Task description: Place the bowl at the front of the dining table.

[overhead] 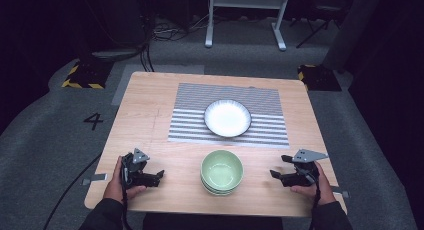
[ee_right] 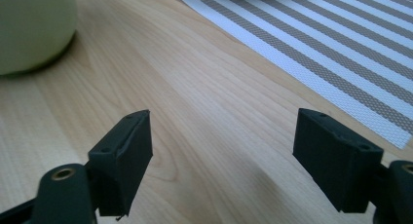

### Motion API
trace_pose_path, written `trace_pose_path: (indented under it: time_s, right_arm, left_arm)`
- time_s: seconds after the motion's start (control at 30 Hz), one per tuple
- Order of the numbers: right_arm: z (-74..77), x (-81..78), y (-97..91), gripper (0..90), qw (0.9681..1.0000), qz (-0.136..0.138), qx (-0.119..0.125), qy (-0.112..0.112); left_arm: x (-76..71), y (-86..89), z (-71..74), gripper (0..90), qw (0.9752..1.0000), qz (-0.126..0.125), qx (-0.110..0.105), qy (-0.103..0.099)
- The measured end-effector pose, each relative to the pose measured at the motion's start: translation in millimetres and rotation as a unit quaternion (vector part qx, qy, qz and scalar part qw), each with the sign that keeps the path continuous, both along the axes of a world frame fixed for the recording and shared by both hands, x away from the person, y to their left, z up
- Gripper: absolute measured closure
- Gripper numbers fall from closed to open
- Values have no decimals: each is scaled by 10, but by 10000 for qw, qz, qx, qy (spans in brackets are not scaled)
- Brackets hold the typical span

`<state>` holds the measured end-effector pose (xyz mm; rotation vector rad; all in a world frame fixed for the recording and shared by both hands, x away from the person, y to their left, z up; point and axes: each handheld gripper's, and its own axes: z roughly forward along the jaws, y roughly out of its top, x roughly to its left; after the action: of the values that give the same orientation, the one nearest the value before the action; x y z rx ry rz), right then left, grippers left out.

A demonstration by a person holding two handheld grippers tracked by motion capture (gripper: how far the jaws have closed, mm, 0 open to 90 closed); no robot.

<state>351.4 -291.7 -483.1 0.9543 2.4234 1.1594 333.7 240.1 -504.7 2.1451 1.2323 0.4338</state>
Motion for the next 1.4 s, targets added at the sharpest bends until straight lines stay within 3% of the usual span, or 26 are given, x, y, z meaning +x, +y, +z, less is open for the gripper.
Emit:
trace_pose_path:
  time_s: [0.27,0.37,0.47,0.97,1.4]
  right_arm:
    - [96,-61,101,209,9997,179,39,-130]
    - [139,-93,153,232,9991,340,-118,-218]
    - [158,-102,166,233,9990,408,-55,-187]
    - [277,-189,323,246,9976,575,-55,-391]
    - [322,-198,410,244,9965,736,-24,-400]
  left_arm:
    - [0,0,0,4,10000,-2,1,1]
    - [0,0,0,4,10000,-1,1,-1]
    - [0,0,0,4,10000,-1,0,1]
    - [0,0,0,4,10000,-2,1,1]
    - [0,0,0,4,10000,2,1,-1]
